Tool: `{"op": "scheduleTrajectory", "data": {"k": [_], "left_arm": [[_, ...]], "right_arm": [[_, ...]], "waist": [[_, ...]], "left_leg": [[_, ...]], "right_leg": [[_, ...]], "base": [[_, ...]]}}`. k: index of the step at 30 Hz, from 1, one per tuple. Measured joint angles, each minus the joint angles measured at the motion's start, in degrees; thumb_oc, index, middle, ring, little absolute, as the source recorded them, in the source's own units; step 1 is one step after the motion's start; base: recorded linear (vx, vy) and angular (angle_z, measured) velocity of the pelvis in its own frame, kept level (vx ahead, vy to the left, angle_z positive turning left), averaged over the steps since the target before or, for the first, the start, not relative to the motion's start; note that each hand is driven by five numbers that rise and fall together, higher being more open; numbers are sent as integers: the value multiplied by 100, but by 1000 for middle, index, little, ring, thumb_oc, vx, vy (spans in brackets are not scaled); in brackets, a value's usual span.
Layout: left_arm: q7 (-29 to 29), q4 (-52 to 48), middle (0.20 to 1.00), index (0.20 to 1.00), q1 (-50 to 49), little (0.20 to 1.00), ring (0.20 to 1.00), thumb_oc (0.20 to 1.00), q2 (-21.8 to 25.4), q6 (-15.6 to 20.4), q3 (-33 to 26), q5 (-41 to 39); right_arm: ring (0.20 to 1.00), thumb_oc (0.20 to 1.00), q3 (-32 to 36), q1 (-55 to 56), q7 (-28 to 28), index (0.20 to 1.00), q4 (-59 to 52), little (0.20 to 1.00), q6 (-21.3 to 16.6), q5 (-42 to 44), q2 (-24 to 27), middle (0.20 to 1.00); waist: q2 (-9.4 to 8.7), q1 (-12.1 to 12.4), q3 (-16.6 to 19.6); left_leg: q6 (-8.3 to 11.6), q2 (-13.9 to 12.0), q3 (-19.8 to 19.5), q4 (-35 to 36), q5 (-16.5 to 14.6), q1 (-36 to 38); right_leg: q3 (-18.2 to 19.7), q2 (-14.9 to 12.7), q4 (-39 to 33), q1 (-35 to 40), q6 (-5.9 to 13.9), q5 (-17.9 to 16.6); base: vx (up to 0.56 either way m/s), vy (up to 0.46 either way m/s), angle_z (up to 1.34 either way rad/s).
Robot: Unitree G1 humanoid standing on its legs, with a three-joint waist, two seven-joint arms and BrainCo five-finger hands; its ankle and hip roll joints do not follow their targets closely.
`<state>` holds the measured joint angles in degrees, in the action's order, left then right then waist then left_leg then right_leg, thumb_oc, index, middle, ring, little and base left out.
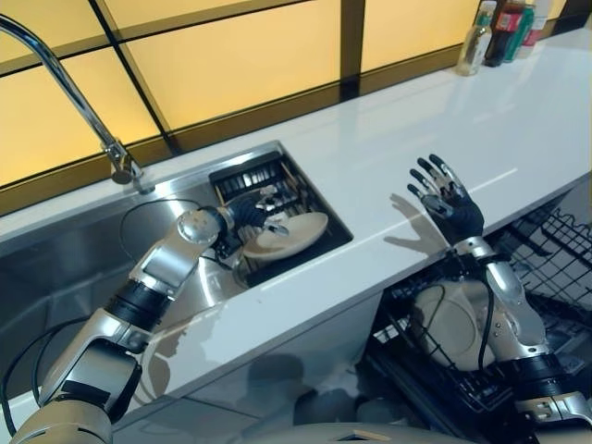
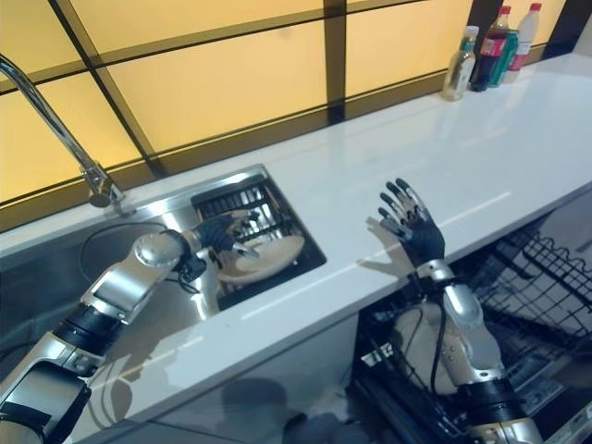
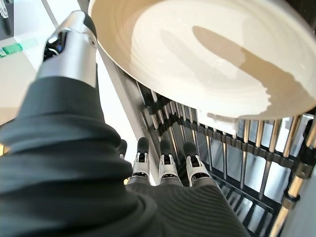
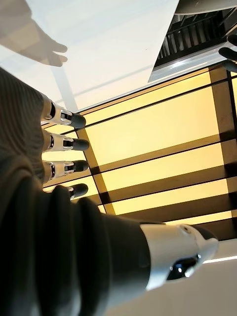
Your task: Pick up plates and place into dishwasher.
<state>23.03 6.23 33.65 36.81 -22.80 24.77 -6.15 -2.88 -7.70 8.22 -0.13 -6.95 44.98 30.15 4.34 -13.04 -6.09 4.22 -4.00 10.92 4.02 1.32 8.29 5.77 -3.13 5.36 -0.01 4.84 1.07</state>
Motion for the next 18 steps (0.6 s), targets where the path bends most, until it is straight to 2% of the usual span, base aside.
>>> {"op": "scheduleTrajectory", "data": {"k": [8,18], "left_arm": [[449,-295,1000,1000,-2,1000,1000,1000,40,2,114,89],[711,-615,1000,1000,-330,1000,1000,1000,120,0,109,86]], "right_arm": [[1000,1000,-1,136,-57,1000,-3,1000,0,0,0,1000],[1000,1000,30,280,-169,1000,-102,1000,-1,3,1,1000]], "waist": [[1,4,-4],[10,26,-9]], "left_leg": [[-3,2,-7,0,2,0],[-4,1,-29,1,3,-12]], "right_leg": [[-4,-4,1,4,0,0],[-25,-7,-13,9,0,0]], "base": [[0,0,0],[0,0,0]]}}
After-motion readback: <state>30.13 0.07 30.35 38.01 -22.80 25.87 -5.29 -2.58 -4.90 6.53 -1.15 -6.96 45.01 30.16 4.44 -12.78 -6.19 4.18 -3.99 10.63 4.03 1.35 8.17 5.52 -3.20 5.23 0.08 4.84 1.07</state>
